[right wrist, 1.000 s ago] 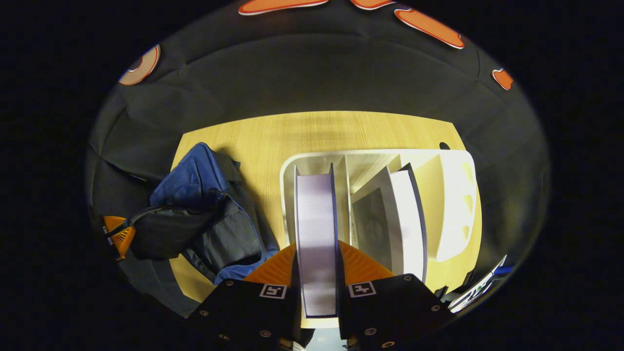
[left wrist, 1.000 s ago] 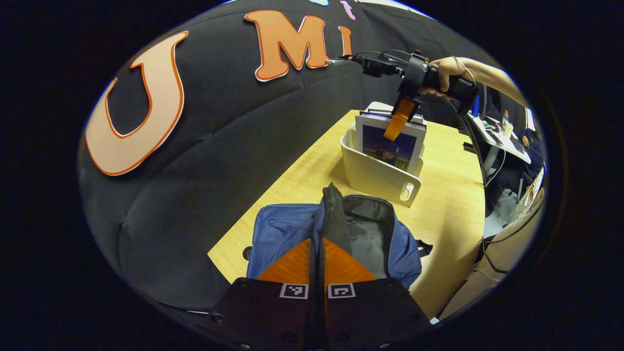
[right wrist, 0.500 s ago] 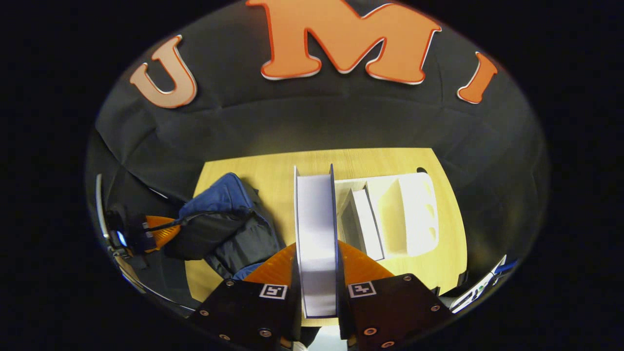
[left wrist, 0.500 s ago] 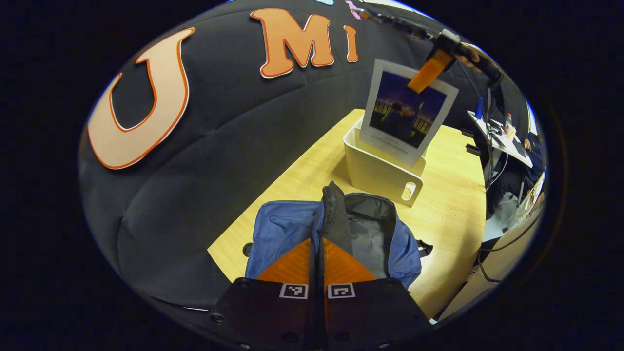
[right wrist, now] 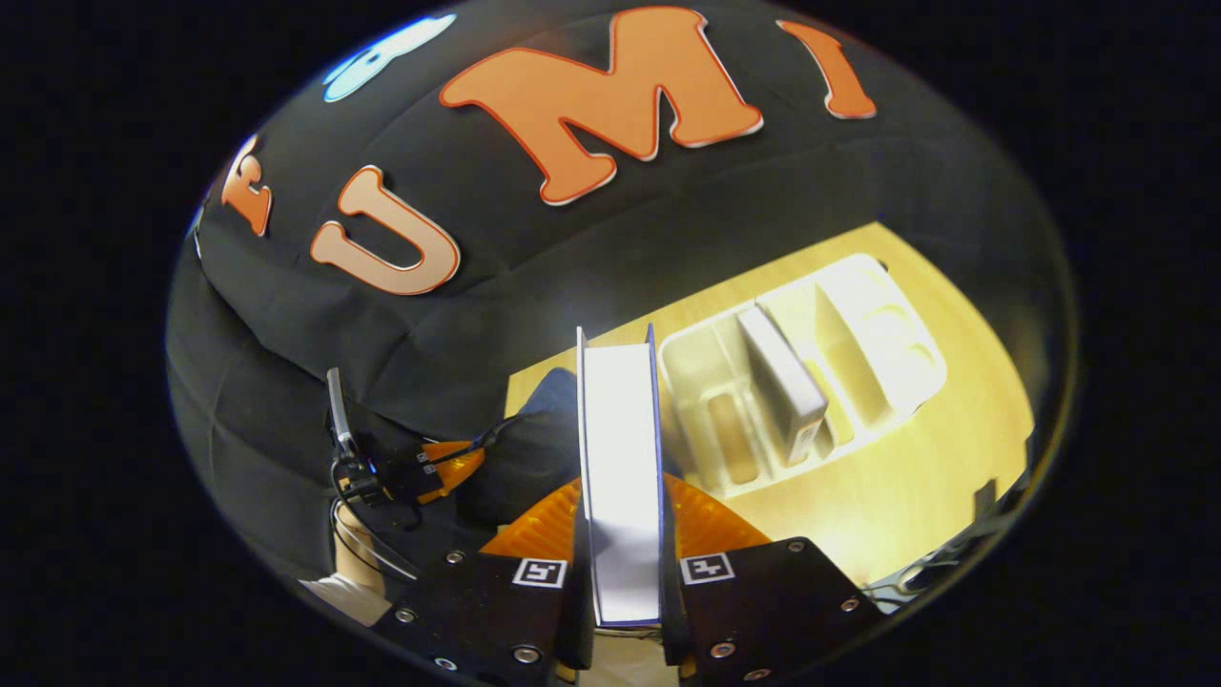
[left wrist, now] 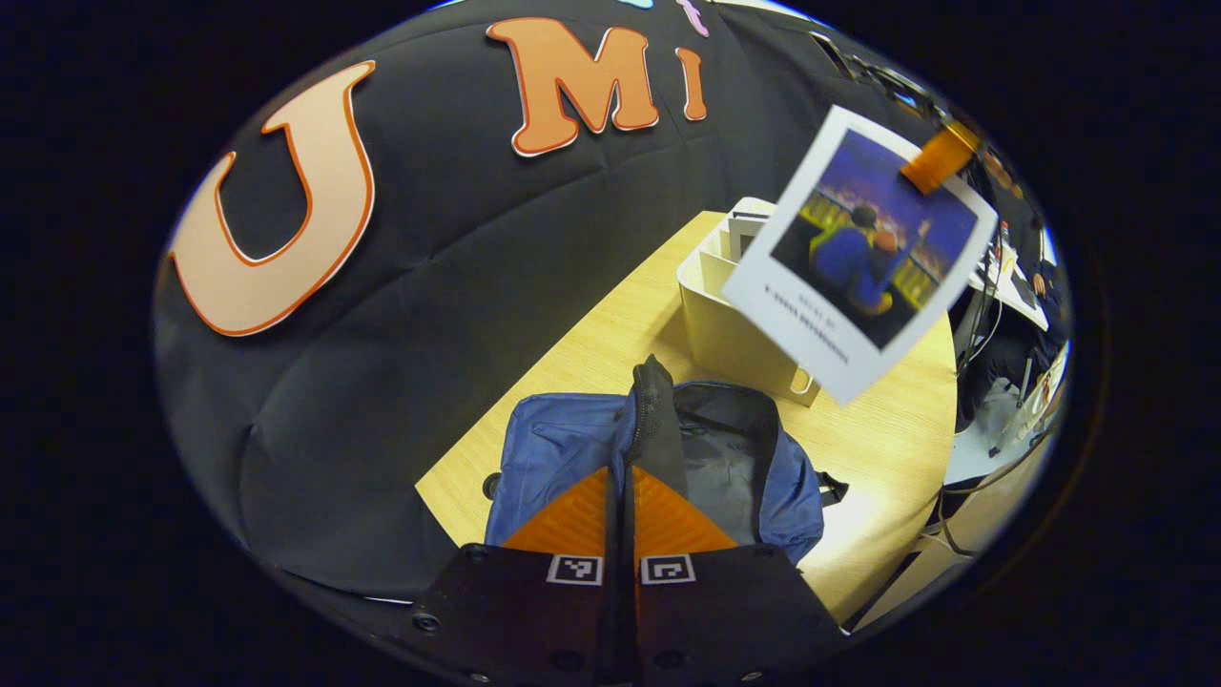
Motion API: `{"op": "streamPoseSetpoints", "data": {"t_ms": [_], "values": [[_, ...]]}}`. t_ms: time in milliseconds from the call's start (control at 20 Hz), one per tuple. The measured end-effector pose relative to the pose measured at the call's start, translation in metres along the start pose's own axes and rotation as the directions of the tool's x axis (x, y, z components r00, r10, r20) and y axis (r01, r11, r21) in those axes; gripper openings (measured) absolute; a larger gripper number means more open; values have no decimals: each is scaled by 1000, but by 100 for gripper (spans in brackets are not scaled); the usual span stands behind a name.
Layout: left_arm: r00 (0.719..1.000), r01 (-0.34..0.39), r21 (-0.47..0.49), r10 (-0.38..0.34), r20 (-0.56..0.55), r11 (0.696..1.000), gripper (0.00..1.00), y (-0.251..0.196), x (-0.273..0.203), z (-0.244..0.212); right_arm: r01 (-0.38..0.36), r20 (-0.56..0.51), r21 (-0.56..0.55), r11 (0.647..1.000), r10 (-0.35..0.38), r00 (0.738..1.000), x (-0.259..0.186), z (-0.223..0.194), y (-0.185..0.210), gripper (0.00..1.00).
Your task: Open the schoolbag, grab two books from the bookshelf and put them into the schoolbag.
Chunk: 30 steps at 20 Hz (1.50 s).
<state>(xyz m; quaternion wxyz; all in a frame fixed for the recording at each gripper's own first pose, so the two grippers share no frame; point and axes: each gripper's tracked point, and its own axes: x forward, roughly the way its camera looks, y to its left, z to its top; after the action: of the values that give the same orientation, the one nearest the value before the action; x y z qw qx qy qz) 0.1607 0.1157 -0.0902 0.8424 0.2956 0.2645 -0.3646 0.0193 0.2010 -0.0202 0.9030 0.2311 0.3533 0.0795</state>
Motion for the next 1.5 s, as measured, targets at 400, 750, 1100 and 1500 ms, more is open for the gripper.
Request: {"op": "streamPoseSetpoints", "data": {"t_ms": [400,750,1100,1500], "values": [[999,-8,59,10,-39,998,1,-12,-5,17,-116,-39,274,955,131,991,117,-87,-11,28],[998,-15,85,20,-58,996,0,-21,-1,27,-164,50,445,880,158,986,204,-102,-2,28],[999,-3,108,9,-54,994,1,-32,-3,32,-226,167,547,806,159,973,254,-102,24,28],[998,9,135,-1,-61,991,1,-34,-3,35,-182,103,592,785,150,983,283,-120,39,34]]}}
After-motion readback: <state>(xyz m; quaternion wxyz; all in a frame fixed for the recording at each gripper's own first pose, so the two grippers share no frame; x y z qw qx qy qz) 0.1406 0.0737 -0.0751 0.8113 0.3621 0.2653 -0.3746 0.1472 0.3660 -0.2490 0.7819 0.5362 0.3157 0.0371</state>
